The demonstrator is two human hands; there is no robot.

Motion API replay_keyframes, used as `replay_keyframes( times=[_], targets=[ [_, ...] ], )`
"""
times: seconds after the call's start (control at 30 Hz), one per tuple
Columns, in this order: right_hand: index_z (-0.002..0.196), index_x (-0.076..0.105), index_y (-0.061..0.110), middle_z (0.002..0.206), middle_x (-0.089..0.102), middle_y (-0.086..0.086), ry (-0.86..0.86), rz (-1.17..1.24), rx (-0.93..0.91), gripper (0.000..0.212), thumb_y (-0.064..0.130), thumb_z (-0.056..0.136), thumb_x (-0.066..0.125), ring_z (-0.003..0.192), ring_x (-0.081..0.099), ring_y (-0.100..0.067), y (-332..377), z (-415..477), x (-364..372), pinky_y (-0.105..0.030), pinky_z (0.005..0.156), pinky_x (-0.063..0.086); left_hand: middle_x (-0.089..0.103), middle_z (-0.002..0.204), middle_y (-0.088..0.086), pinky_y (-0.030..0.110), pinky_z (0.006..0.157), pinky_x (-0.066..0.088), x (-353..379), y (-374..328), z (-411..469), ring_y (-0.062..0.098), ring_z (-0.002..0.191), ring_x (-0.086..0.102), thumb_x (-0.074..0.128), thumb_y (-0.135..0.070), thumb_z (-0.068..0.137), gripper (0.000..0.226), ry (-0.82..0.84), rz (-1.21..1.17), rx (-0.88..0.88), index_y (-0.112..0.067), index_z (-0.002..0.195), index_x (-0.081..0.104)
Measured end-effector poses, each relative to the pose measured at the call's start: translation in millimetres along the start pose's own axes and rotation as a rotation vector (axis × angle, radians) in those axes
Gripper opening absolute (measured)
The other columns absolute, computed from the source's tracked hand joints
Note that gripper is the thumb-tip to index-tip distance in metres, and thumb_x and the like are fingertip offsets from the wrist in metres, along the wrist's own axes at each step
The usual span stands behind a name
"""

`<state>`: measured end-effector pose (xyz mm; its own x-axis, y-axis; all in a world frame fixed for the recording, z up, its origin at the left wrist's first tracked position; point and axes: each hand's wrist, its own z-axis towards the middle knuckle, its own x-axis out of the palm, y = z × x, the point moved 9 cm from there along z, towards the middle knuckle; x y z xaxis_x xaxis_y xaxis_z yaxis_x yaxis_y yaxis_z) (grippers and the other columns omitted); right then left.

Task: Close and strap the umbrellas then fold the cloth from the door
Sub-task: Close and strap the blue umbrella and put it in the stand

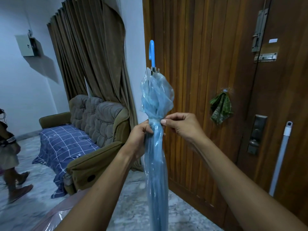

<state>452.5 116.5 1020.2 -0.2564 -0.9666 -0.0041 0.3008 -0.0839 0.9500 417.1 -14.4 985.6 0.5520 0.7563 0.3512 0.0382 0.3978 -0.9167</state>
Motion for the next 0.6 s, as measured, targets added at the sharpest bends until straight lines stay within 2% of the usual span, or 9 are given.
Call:
replay_keyframes(
  times=[0.07,0.13,0.2,0.3,0.37,0.43,0.5,0.53,0.6],
  targets=[
    [0.069,0.076,0.018,0.072,0.076,0.007,-0.015,-0.025,-0.009,0.013,0.010,0.075,0.086,0.067,0.068,0.002,-1,-2,0,-0.013,0.065,0.048,0.060,0.080,0.016,0.034,0.066,0.050,4,-4,-5,0.027,0.074,0.058,0.035,0.000,0.081,0.037,-0.021,0.053,0.032,-0.002,0.098,0.068],
    [0.073,0.076,0.016,0.067,0.074,0.008,-0.013,-0.004,-0.040,0.012,0.008,0.076,0.084,0.062,0.067,0.005,0,-4,5,-0.009,0.060,0.047,0.068,0.081,0.011,0.031,0.067,0.051,9,-12,-7,0.024,0.077,0.062,0.042,-0.009,0.090,0.032,-0.022,0.085,0.133,-0.010,0.093,0.074],
    [0.076,0.077,0.015,0.069,0.075,0.007,-0.010,0.029,-0.077,0.010,0.006,0.079,0.082,0.066,0.069,0.003,3,-7,11,-0.009,0.061,0.049,0.075,0.097,0.009,0.028,0.073,0.056,7,-16,-5,0.017,0.083,0.069,0.057,-0.022,0.096,0.022,-0.099,0.166,0.230,-0.014,0.111,0.071],
    [0.080,0.078,0.013,0.074,0.077,0.003,-0.002,0.050,-0.120,0.012,0.001,0.082,0.077,0.072,0.073,-0.004,8,-8,18,-0.015,0.066,0.054,0.075,0.089,0.007,0.031,0.073,0.057,-6,-13,1,0.018,0.080,0.071,0.071,-0.029,0.090,0.039,-0.227,0.093,0.262,-0.002,0.118,0.066],
    [0.085,0.079,0.006,0.079,0.078,-0.005,-0.001,0.039,-0.135,0.007,0.000,0.082,0.077,0.077,0.075,-0.014,9,-10,20,-0.023,0.071,0.060,0.074,0.095,0.010,0.038,0.083,0.058,-10,-10,4,0.025,0.090,0.072,0.075,-0.032,0.086,0.044,-0.243,-0.017,0.255,-0.002,0.117,0.067],
    [0.089,0.079,0.002,0.082,0.078,-0.009,-0.021,0.020,-0.157,0.008,0.002,0.081,0.078,0.080,0.076,-0.021,9,-13,21,-0.031,0.077,0.062,0.072,0.096,0.014,0.041,0.084,0.057,-10,-6,5,0.028,0.089,0.072,0.072,-0.034,0.088,0.042,-0.216,-0.110,0.210,-0.002,0.114,0.069],
    [0.088,0.080,0.004,0.080,0.078,-0.006,-0.060,-0.029,-0.184,0.008,0.005,0.080,0.080,0.079,0.076,-0.019,7,-18,22,-0.035,0.079,0.062,0.071,0.088,0.014,0.041,0.082,0.058,-8,-2,5,0.027,0.083,0.072,0.062,-0.034,0.095,0.032,-0.199,-0.184,0.147,-0.005,0.102,0.074],
    [0.088,0.081,0.006,0.080,0.079,-0.004,-0.078,-0.070,-0.207,0.008,0.006,0.080,0.080,0.079,0.076,-0.017,7,-21,24,-0.036,0.080,0.062,0.071,0.087,0.014,0.042,0.085,0.056,-7,-1,6,0.027,0.083,0.072,0.059,-0.035,0.096,0.033,-0.182,-0.222,0.121,-0.007,0.098,0.076],
    [0.088,0.081,0.008,0.081,0.079,0.001,-0.090,-0.119,-0.257,0.009,0.009,0.079,0.081,0.080,0.076,-0.013,8,-26,29,-0.037,0.081,0.062,0.068,0.091,0.014,0.043,0.092,0.053,-3,-3,5,0.027,0.086,0.069,0.059,-0.039,0.094,0.037,-0.166,-0.287,0.091,-0.006,0.103,0.074]
  ],
)
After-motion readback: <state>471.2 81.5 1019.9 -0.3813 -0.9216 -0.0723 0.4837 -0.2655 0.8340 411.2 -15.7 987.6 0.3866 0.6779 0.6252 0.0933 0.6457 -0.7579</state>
